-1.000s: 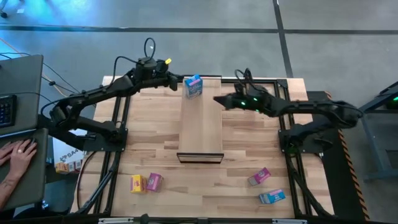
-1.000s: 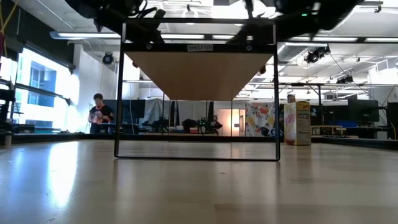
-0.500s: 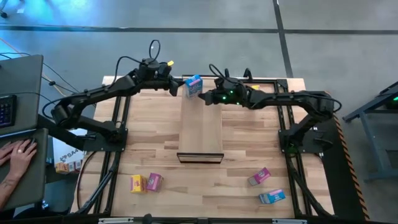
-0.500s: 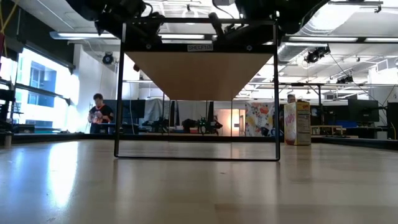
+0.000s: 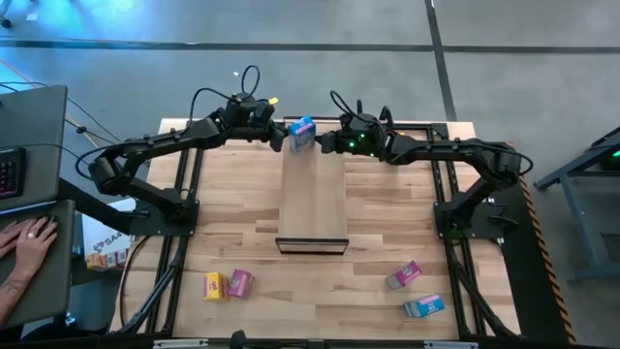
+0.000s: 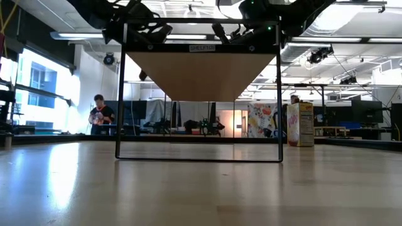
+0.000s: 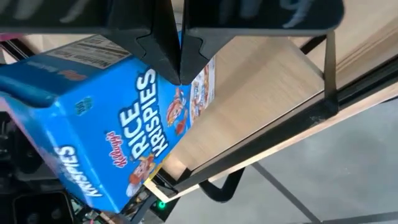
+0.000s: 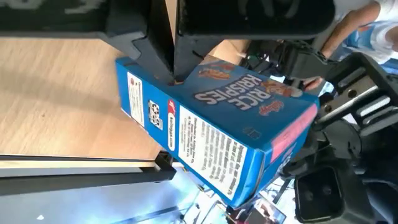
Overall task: Stack cereal on shelf
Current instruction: Put the top blue cereal box on the shelf
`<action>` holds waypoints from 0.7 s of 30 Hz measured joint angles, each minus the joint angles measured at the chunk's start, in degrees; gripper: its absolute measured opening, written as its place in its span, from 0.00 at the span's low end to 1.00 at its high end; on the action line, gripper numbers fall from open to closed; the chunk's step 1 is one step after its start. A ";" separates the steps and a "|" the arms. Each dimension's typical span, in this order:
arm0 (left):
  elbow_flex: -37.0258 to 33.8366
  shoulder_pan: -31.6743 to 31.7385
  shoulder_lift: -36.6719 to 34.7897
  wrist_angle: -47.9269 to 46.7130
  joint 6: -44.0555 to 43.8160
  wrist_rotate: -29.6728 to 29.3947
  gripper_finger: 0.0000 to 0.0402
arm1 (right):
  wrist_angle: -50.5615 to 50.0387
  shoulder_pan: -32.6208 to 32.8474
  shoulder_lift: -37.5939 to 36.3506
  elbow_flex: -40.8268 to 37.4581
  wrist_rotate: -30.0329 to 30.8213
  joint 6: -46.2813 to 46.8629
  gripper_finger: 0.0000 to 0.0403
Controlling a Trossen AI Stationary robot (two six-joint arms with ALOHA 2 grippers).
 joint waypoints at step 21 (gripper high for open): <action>0.02 -3.63 -0.93 -2.09 -7.05 2.00 0.00 | 2.64 -2.62 1.92 0.02 -2.53 1.15 0.00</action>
